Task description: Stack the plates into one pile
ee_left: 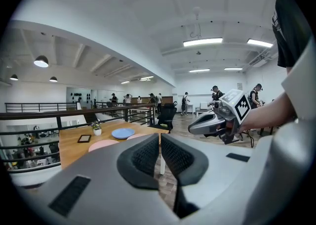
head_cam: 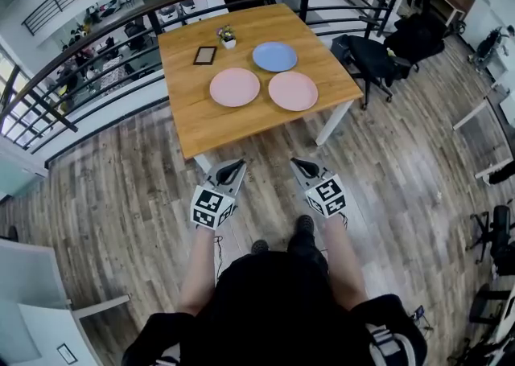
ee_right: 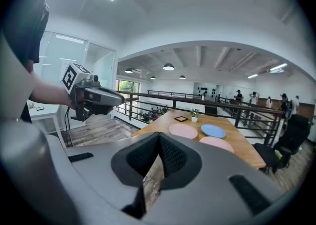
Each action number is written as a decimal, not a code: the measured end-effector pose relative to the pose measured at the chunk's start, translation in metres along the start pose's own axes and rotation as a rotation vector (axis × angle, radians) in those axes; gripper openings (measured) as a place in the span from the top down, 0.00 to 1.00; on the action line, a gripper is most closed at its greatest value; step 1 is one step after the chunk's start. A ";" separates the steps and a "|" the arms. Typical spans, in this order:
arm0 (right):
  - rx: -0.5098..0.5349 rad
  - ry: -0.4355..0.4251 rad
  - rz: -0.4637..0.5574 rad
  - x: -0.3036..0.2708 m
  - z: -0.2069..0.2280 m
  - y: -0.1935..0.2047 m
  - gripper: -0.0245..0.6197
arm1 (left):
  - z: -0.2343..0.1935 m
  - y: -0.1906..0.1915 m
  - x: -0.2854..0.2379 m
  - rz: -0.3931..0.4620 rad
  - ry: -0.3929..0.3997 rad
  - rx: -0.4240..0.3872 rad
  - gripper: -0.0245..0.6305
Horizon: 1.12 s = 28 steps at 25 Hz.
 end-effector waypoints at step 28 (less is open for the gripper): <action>-0.016 0.069 0.044 -0.006 0.005 -0.011 0.55 | -0.012 -0.010 0.005 0.014 -0.004 -0.019 0.72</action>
Point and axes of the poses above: the fingertips, and each gripper's own axes: x backward along the fingers, z to its right, y out of its underside, the point moved 3 cm from there along x, backward along the fingers, and after that the axes turned 12 degrees about x, right-handed, at the moved point
